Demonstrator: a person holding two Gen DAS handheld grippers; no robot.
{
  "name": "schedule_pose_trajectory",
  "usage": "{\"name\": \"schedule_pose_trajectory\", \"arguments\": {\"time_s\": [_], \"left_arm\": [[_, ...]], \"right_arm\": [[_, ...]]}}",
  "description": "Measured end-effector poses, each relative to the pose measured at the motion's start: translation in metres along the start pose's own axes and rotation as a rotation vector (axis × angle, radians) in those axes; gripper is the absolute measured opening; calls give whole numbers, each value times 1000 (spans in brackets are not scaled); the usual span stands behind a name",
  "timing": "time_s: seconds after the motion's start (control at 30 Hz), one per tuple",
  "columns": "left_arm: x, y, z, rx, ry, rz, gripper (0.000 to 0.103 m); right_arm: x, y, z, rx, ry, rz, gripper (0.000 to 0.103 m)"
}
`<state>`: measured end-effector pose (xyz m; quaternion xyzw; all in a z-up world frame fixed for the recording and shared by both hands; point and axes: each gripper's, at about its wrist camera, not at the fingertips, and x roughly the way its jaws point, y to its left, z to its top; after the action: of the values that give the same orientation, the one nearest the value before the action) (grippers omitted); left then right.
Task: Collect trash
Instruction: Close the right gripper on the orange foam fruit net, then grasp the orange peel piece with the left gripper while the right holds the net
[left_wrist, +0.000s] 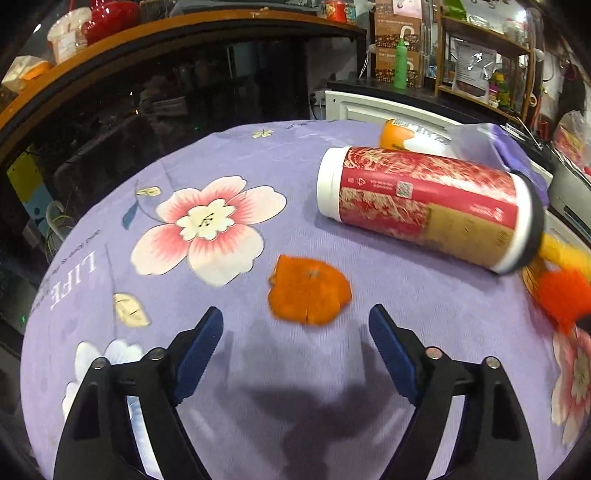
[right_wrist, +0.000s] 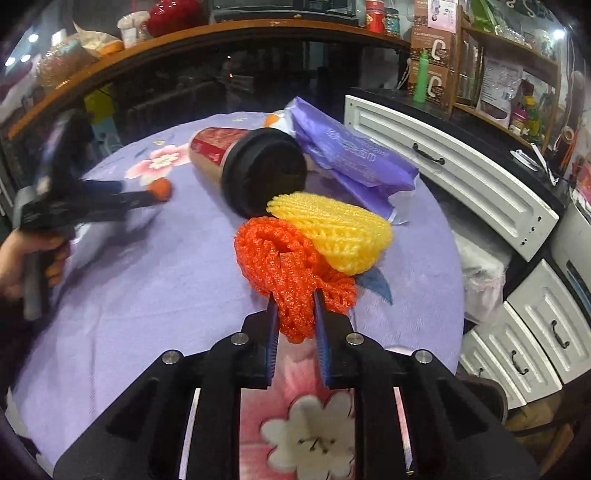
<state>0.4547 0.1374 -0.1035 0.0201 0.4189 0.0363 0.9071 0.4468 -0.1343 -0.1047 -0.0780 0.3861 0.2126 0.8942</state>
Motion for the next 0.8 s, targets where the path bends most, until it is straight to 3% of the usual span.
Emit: {"name": "schedule_pose_trajectory", "arguments": {"time_s": [0.1,0.2,0.23,0.4,0.67,0.8], "left_arm": [[12,-1,7,-12,24,-9,71],[20,0,8,-31,41,-12,51],[22,2,7,-44,45,-11,48],[15,5,2,-74,22,-21,44],[-28,7,-21,-104,-52,-64,38],[-53,4,-35,-124,-84,-108,27]], "right_arm": [[-7,4,-6,-4,-9,30,18],[-12,6,-13,-1,-19,50,19],[-13,8,-14,-1,-20,60,18],[-15,13,-20,0,-31,82,18],[-28,20,-27,2,-66,135,18],[-39,22,-34,13,-79,153,18]]}}
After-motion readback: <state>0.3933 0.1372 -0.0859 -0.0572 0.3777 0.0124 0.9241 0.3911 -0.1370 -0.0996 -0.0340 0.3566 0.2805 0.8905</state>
